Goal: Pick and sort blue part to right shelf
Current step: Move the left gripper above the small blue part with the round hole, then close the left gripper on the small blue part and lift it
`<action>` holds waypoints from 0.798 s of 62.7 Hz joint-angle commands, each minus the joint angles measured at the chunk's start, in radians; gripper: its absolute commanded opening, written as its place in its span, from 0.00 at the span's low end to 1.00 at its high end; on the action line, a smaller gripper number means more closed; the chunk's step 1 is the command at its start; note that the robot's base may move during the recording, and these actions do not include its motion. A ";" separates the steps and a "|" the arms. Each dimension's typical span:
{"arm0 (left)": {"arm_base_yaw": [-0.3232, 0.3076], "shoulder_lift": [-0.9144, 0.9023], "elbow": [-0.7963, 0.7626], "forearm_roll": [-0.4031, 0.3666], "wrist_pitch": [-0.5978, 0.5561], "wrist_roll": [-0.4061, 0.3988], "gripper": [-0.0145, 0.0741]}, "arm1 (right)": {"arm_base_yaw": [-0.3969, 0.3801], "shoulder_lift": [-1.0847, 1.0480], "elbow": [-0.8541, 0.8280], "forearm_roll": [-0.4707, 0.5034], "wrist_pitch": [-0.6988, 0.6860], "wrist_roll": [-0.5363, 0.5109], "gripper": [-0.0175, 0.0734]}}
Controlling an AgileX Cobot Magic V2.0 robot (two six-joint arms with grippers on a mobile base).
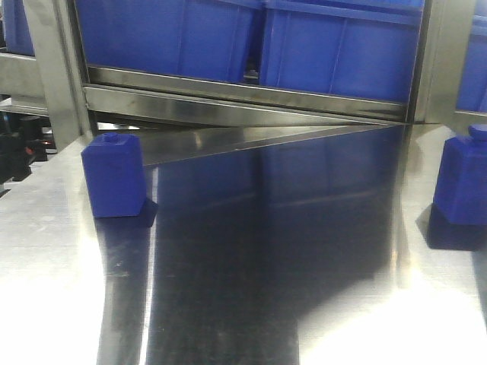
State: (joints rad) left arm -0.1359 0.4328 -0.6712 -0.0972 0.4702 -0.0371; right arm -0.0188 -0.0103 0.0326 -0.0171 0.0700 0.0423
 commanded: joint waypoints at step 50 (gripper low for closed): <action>-0.222 0.979 -0.640 -0.176 0.399 -0.055 0.87 | -0.006 -0.021 -0.024 0.000 -0.092 -0.005 0.23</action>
State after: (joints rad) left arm -0.3500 1.3763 -1.2134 -0.2562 0.8367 -0.0742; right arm -0.0188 -0.0103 0.0326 -0.0171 0.0700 0.0423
